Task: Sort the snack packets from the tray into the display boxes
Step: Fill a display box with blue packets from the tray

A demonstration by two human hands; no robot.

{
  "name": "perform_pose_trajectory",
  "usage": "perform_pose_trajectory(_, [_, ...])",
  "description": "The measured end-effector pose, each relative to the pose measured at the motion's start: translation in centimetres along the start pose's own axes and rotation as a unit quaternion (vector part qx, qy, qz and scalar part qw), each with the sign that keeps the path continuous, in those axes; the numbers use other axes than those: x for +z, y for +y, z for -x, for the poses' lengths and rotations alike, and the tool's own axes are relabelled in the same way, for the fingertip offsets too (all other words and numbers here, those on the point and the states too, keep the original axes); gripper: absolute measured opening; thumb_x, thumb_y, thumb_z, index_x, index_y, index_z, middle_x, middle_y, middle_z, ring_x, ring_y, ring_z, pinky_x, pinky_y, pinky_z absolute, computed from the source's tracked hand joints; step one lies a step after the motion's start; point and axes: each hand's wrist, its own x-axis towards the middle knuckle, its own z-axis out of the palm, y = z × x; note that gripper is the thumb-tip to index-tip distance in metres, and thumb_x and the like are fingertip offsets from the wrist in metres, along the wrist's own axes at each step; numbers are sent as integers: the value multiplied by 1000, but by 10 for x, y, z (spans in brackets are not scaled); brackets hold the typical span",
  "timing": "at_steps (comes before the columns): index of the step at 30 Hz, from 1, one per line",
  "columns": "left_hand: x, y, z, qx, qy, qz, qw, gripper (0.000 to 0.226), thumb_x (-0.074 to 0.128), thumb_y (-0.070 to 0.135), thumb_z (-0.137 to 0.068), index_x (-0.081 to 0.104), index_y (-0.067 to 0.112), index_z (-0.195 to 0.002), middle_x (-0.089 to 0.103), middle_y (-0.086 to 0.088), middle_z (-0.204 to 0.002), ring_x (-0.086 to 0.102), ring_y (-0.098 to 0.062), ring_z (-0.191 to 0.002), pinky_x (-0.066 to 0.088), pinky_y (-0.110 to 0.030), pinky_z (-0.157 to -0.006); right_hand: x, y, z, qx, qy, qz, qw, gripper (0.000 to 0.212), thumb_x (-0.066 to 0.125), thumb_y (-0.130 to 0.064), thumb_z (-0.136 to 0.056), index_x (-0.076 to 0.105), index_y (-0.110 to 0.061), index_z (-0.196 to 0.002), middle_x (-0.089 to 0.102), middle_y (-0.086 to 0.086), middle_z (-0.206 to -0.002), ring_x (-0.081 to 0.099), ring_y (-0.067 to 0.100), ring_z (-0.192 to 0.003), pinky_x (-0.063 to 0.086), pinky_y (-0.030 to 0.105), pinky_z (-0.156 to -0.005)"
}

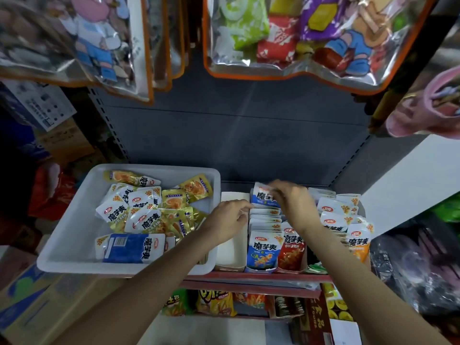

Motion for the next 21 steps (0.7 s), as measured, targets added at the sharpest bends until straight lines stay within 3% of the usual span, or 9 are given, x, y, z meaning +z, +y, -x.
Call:
perform_pose_trajectory(3, [1, 1, 1, 3, 0, 5, 1000, 39, 45, 7, -91, 57, 19, -126, 63, 1, -122, 58, -13, -108, 41, -18, -85, 15, 2, 3, 19, -99, 91, 991, 23, 45, -9, -96, 57, -17, -113, 64, 14, -101, 62, 33, -86, 38, 28, -62])
perform_pose_trajectory(8, [2, -5, 2, 0, 4, 19, 1000, 36, 47, 7, -92, 54, 14, -127, 60, 0, -126, 56, -12, -111, 32, -4, -80, 16, -9, 6, 0, -36, 49, 998, 24, 45, -19, -98, 58, -15, -117, 64, 10, -106, 58, 29, -98, 49, 37, -70])
perform_pose_trajectory(13, [-5, -21, 10, -12, 19, 25, 999, 32, 51, 11, -92, 56, 16, -124, 57, 2, -127, 56, -12, -111, 40, -17, -84, 20, -17, 1, 23, -110, 162, 980, 26, 49, -1, -90, 61, -19, -105, 64, 7, -101, 61, 25, -87, 46, 29, -65])
perform_pose_trajectory(15, [-12, -30, 18, -19, 30, 25, 999, 31, 51, 12, -93, 56, 17, -123, 57, 3, -124, 55, -11, -110, 45, -22, -88, 21, -27, 1, 26, -83, 177, 980, 23, 51, -2, -89, 62, -16, -104, 63, 8, -101, 61, 26, -90, 49, 33, -69])
perform_pose_trajectory(18, [-28, -55, 36, -39, 61, 9, 997, 28, 54, 12, -92, 58, 17, -119, 61, 6, -115, 60, -11, -102, 51, -27, -86, 29, -52, 2, -16, -6, 114, 993, 17, 65, -2, -79, 69, -8, -95, 63, 13, -89, 61, 35, -85, 51, 37, -60])
perform_pose_trajectory(21, [-49, -95, 55, -92, 84, -1, 992, 22, 57, 8, -89, 64, 14, -109, 66, 0, -109, 65, -19, -91, 55, -39, -80, 46, -92, 3, -44, -52, 9, 998, 19, 55, -10, -89, 66, -10, -105, 61, 11, -103, 59, 31, -94, 51, 37, -65])
